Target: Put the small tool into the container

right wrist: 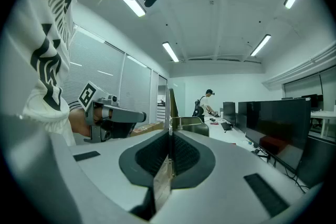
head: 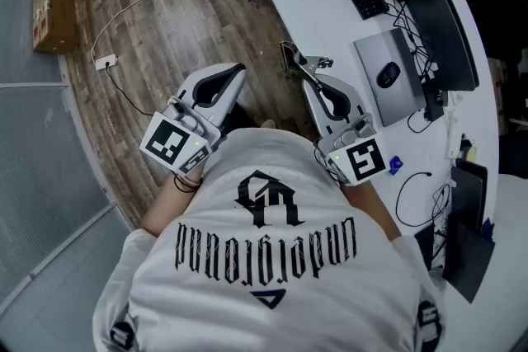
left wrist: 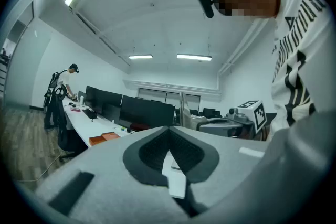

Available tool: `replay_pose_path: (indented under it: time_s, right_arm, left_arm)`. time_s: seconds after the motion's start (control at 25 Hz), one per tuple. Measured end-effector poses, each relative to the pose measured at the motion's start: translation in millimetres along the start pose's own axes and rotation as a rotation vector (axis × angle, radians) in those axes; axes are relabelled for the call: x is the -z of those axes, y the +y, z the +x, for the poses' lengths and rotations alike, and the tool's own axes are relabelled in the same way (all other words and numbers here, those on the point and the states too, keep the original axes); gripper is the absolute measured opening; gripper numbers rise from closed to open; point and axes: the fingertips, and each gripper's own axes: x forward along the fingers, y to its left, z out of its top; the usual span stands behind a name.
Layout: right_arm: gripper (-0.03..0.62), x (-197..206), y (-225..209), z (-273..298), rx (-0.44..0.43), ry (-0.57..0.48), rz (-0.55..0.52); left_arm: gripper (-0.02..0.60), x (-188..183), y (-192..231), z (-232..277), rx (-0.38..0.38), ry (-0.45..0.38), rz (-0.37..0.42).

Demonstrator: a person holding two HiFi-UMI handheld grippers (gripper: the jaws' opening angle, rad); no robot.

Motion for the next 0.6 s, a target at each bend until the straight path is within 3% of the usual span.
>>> replay_pose_path:
  time_s: [0.6]
  right_arm:
    - [0.015,5,5,8,-0.021,0.014,0.008]
  left_arm:
    - [0.014,9,5,-2,0.023,0.018,-0.029]
